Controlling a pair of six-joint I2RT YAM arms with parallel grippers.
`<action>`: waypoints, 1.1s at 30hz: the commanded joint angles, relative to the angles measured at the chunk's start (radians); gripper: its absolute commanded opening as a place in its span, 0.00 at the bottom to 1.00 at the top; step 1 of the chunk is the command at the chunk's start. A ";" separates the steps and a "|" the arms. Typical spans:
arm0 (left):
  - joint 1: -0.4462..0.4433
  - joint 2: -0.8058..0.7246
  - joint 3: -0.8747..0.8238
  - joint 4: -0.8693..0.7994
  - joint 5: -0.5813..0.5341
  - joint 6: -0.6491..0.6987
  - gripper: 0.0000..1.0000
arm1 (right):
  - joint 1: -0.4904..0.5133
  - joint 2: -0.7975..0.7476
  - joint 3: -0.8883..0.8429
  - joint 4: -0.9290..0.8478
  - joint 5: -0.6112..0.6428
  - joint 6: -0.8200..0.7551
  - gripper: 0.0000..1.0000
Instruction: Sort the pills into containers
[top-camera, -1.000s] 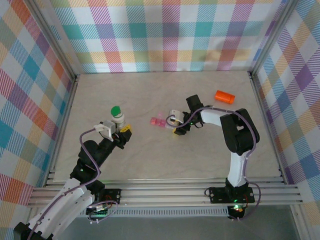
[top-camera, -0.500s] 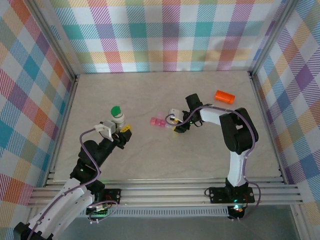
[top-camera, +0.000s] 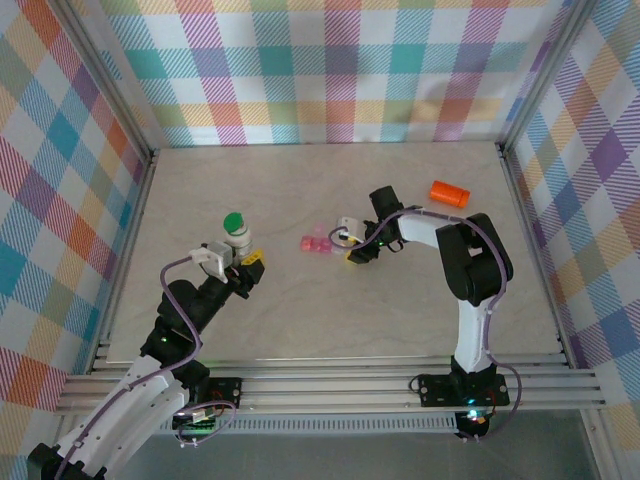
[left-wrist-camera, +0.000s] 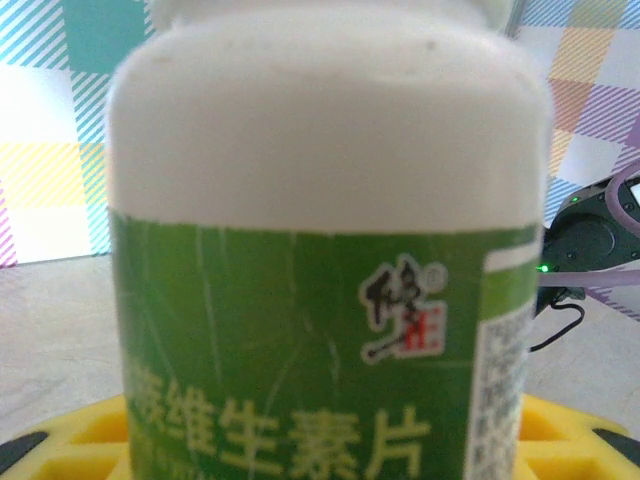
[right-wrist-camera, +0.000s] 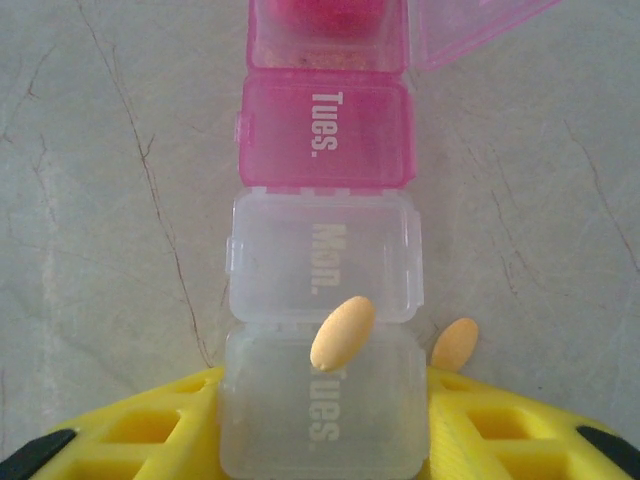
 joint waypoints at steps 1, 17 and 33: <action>0.004 -0.005 -0.001 0.041 0.010 -0.015 0.00 | -0.005 0.004 0.035 -0.067 -0.012 -0.050 0.44; 0.005 -0.017 0.000 0.034 0.013 -0.020 0.00 | -0.005 -0.021 0.093 -0.246 0.056 -0.153 0.39; 0.003 -0.029 0.000 0.029 0.014 -0.021 0.00 | -0.005 -0.052 0.148 -0.380 0.101 -0.207 0.38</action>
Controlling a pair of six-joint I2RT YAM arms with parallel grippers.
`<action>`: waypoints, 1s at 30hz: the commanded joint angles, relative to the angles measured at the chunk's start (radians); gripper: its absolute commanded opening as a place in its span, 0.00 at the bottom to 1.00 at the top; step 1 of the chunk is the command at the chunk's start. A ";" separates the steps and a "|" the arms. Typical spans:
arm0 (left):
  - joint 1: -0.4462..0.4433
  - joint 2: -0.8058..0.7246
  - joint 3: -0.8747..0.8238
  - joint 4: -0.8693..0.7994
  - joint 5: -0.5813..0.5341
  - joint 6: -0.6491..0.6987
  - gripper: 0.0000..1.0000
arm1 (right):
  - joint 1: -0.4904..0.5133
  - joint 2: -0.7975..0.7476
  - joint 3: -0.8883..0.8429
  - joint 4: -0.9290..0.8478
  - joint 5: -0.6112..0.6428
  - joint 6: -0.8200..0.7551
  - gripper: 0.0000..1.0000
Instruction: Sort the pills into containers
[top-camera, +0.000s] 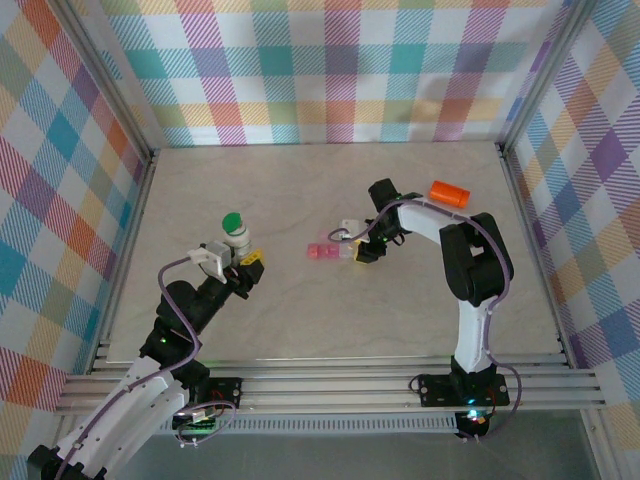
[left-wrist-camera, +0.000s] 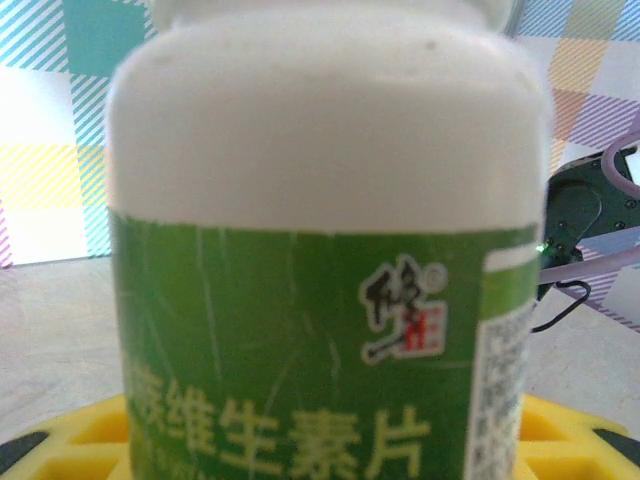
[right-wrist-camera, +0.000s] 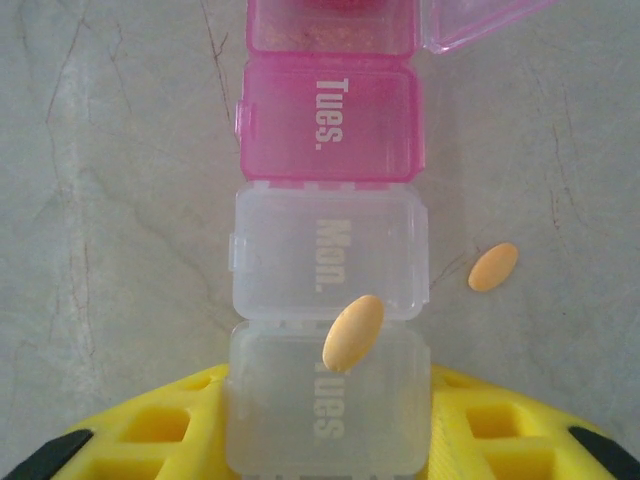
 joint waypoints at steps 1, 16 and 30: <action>0.004 -0.017 -0.001 0.031 0.011 -0.006 0.00 | -0.006 -0.050 0.025 -0.079 0.003 -0.039 0.38; 0.000 -0.027 -0.005 0.032 0.006 -0.008 0.00 | -0.009 -0.090 0.098 -0.237 0.110 -0.095 0.38; -0.002 -0.027 -0.005 0.034 0.006 -0.008 0.00 | -0.009 -0.087 0.152 -0.331 0.162 -0.107 0.38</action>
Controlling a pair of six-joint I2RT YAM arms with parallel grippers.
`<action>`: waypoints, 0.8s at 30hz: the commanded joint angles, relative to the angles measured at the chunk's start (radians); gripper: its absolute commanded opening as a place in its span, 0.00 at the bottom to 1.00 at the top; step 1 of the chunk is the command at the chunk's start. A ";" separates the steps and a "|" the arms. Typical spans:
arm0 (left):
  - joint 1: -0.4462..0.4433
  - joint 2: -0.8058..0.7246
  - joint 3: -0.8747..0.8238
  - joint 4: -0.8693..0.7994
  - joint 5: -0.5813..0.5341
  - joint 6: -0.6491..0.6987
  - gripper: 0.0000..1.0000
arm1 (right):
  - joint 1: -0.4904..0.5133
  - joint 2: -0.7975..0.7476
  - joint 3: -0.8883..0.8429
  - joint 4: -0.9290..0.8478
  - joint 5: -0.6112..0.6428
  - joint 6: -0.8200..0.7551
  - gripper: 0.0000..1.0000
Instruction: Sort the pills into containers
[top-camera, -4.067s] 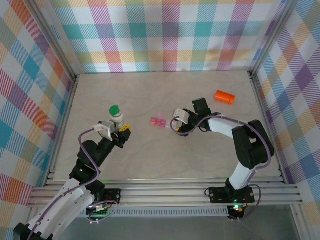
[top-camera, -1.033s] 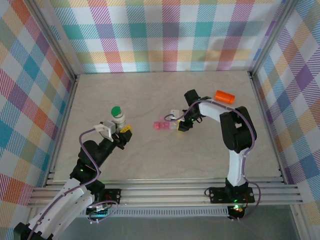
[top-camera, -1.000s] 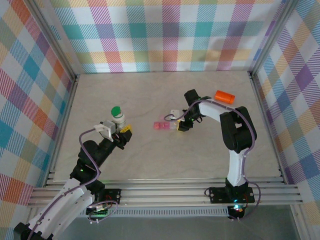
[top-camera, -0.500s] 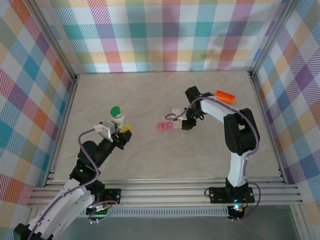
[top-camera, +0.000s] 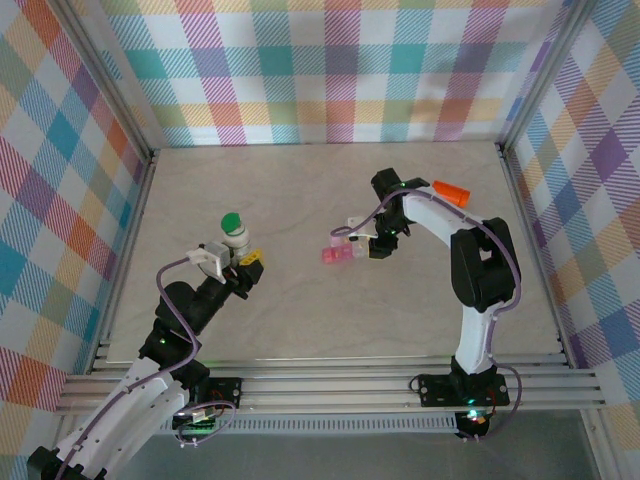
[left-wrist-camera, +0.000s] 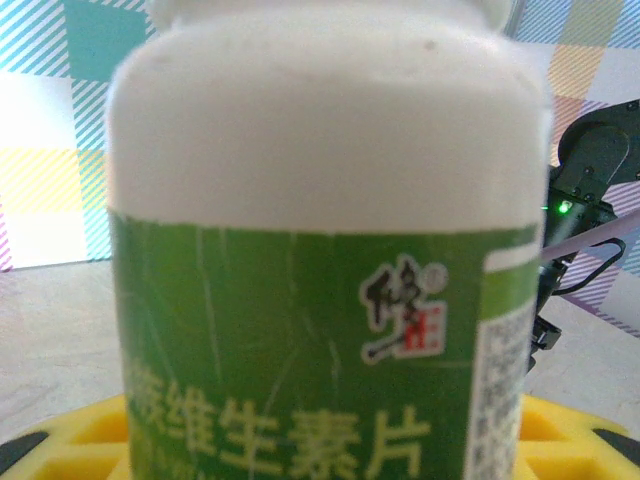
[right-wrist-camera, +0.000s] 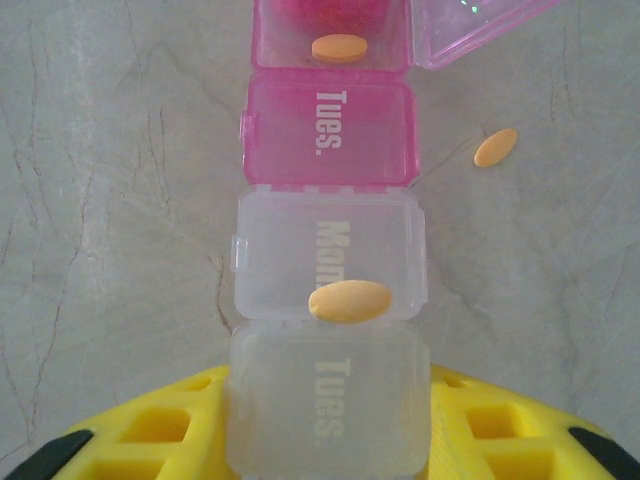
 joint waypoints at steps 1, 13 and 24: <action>-0.003 -0.016 -0.005 0.036 0.006 -0.005 0.00 | -0.008 -0.024 0.039 -0.060 0.004 -0.023 0.38; -0.003 -0.013 -0.007 0.037 0.003 -0.005 0.00 | -0.006 -0.038 0.055 -0.073 0.041 -0.031 0.38; -0.003 -0.015 -0.008 0.034 0.000 -0.005 0.00 | -0.006 -0.043 0.064 -0.084 0.043 -0.029 0.37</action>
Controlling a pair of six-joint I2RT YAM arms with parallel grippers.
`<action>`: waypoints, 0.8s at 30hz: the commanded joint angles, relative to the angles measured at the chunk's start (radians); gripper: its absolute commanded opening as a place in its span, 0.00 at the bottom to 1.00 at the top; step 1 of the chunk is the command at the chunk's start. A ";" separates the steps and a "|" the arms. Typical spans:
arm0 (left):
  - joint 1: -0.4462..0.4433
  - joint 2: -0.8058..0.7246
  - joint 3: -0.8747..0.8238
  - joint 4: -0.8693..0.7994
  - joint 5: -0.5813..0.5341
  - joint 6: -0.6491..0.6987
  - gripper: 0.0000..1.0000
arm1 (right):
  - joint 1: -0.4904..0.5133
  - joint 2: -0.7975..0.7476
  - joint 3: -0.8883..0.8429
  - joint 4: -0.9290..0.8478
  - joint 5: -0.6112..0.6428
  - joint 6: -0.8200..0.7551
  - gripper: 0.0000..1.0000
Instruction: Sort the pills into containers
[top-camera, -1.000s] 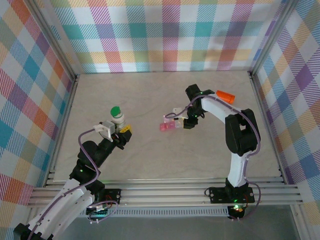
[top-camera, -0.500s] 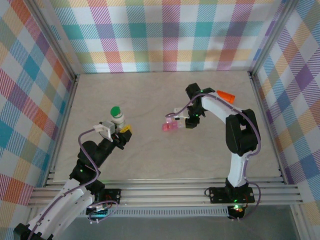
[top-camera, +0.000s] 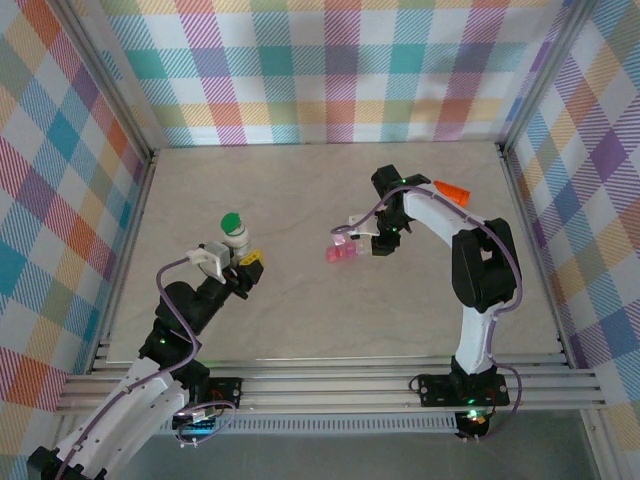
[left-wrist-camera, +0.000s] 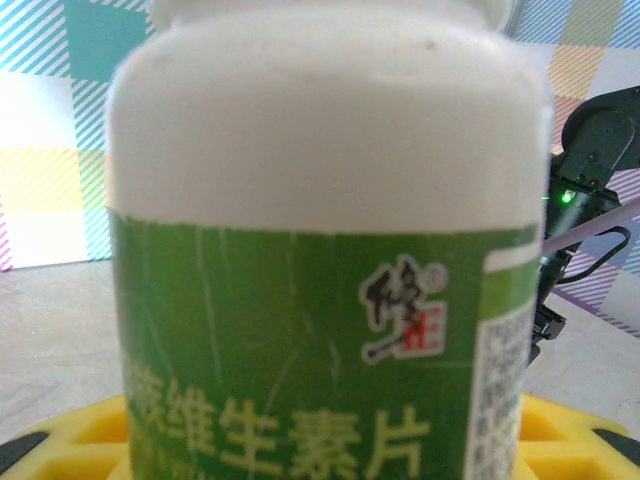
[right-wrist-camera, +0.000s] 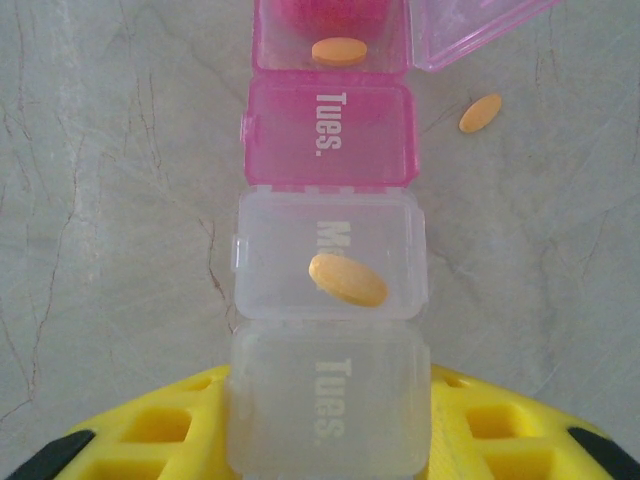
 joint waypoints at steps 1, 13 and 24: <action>-0.003 -0.015 -0.008 0.035 0.001 -0.005 0.00 | -0.006 -0.040 0.030 -0.039 -0.011 -0.023 0.38; -0.002 -0.011 -0.010 0.037 0.000 -0.007 0.00 | -0.001 -0.065 0.044 -0.051 -0.031 -0.018 0.37; -0.003 -0.010 -0.011 0.036 -0.002 -0.007 0.00 | -0.002 -0.038 0.035 -0.084 0.036 -0.049 0.37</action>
